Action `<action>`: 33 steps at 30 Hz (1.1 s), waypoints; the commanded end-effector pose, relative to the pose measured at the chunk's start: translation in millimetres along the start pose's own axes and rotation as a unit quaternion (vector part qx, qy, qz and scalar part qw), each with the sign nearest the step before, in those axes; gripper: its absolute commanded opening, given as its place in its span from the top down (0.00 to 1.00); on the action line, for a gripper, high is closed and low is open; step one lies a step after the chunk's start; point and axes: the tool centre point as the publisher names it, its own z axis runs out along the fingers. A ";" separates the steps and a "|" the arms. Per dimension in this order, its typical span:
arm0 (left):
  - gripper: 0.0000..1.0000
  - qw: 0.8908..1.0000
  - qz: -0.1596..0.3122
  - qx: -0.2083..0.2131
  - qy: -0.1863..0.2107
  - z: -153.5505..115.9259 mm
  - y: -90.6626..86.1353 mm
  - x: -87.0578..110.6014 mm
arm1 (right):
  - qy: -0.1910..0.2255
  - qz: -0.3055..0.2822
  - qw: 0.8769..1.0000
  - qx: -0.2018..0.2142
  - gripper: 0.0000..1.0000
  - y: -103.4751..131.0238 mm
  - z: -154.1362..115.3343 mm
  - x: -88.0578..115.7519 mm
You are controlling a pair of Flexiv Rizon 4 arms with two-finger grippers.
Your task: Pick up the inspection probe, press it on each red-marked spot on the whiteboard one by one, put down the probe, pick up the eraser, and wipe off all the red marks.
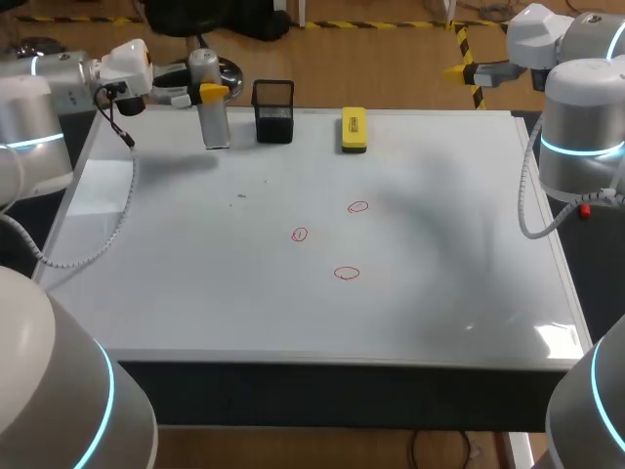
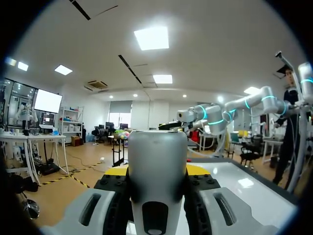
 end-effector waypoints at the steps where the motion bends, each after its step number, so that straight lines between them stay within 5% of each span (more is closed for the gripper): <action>1: 1.00 1.000 0.000 0.001 0.000 0.3 -0.6 -0.3 | 0.000 0.000 1.000 0.000 0.00 0.0 0.0 0.0; 8: 1.00 1.000 0.000 0.001 0.000 0.3 -0.6 -0.3 | 0.134 -0.055 0.989 0.015 0.00 13.7 34.2 6.3; 15: 1.00 1.000 0.000 0.001 0.000 0.3 -0.6 -0.3 | 0.273 -0.155 0.948 0.051 0.00 30.7 61.3 20.3; 18: 1.00 1.000 0.000 0.001 0.000 0.3 -0.6 -0.3 | 0.324 -0.185 0.926 0.062 0.00 34.9 70.9 30.0; 25: 1.00 1.000 0.000 0.001 0.000 0.3 -0.6 -0.3 | 0.436 -0.276 0.848 0.122 0.00 35.5 86.7 51.9; 33: 1.00 1.000 0.000 0.001 0.000 0.3 -0.6 -0.3 | 0.510 -0.337 0.775 0.159 0.00 27.9 100.6 64.6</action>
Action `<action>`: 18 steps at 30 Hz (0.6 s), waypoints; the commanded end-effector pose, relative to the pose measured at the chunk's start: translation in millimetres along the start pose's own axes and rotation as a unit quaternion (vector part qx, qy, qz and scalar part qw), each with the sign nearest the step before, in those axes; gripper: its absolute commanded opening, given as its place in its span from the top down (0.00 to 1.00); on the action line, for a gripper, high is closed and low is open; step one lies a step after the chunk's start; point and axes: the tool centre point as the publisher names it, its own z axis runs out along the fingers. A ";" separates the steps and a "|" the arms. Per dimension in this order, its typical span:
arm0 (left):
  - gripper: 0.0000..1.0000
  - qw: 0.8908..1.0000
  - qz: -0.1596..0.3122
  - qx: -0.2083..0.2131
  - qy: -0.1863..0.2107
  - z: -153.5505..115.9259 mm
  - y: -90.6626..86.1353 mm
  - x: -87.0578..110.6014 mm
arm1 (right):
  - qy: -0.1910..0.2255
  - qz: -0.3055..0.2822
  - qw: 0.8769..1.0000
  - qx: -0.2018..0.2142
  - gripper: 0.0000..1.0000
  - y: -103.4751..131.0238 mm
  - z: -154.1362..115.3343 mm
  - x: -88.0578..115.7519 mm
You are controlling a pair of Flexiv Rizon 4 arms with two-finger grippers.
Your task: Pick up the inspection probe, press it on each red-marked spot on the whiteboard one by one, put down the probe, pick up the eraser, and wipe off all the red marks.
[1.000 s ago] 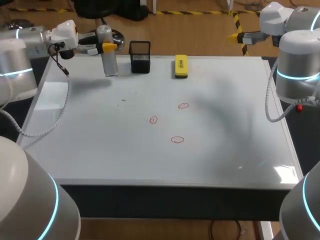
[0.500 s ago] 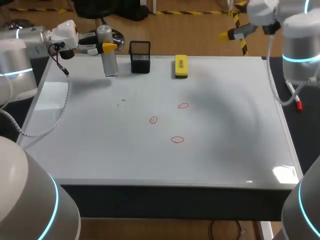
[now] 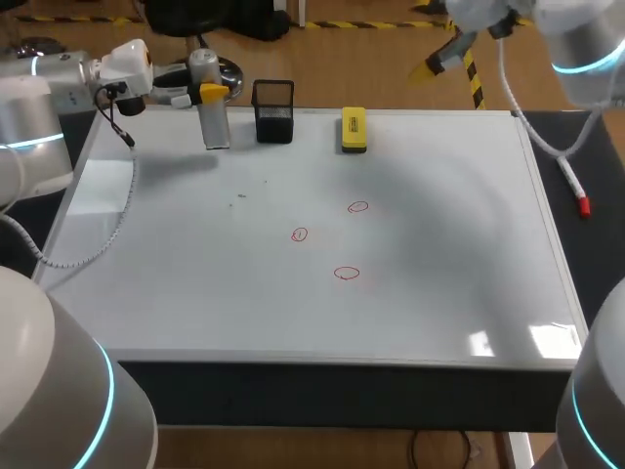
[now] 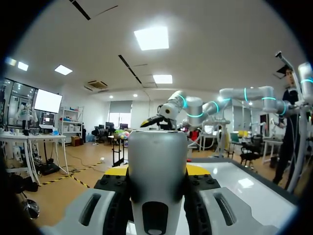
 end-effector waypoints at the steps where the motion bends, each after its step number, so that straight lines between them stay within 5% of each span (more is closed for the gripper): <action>1: 1.00 1.000 0.000 0.000 0.000 0.2 -0.8 -0.3 | 0.278 -0.108 0.952 0.067 0.00 4.0 10.9 -4.8; 10: 1.00 1.000 0.000 0.000 0.000 0.2 -0.8 -0.3 | 0.362 -0.193 0.904 0.119 0.00 -1.7 33.6 11.5; 18: 1.00 1.000 0.000 0.000 0.000 0.2 -0.8 -0.3 | 0.390 -0.263 0.868 0.156 0.00 -7.8 45.5 15.7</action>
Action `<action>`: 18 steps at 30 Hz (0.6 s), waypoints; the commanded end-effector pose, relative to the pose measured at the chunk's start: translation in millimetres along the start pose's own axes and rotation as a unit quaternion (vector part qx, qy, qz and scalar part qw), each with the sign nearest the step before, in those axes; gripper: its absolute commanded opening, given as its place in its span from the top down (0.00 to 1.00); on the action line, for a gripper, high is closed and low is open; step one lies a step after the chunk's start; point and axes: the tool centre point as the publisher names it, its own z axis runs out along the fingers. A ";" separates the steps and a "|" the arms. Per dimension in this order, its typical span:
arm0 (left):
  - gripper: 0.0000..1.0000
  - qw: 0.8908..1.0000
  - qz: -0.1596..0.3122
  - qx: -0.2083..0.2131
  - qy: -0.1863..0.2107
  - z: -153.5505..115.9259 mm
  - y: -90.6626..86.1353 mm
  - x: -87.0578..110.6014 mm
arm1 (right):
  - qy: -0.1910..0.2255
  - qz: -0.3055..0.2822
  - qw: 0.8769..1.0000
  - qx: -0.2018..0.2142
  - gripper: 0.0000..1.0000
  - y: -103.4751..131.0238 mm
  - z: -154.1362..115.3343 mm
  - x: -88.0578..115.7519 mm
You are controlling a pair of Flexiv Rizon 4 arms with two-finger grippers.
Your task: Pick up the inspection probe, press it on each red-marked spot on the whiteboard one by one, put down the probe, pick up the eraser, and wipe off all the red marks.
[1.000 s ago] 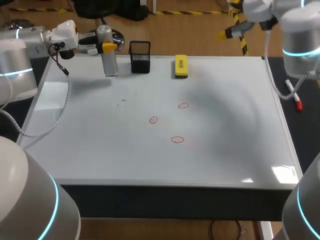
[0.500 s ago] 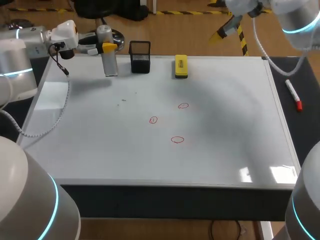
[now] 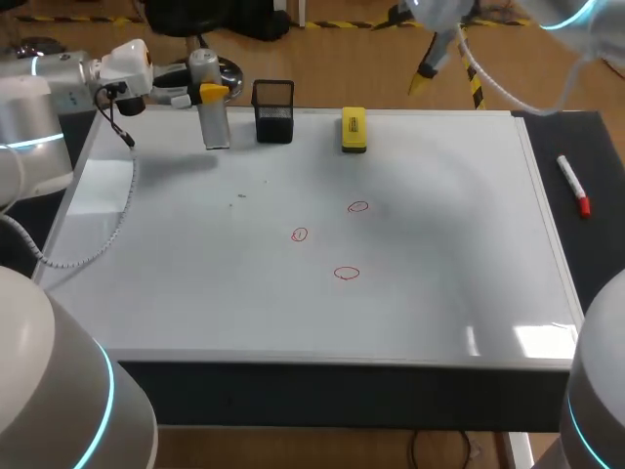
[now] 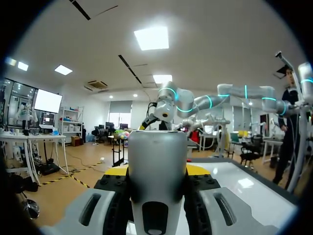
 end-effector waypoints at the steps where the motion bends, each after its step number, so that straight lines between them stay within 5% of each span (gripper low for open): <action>1: 1.00 1.000 0.000 0.000 0.000 0.2 -0.8 -0.2 | 0.245 -0.105 0.962 0.065 0.00 -2.4 5.1 -4.6; 18: 1.00 1.000 0.000 0.000 0.000 0.2 -0.8 -0.2 | 0.252 -0.222 0.932 0.138 0.00 -4.5 37.3 -4.1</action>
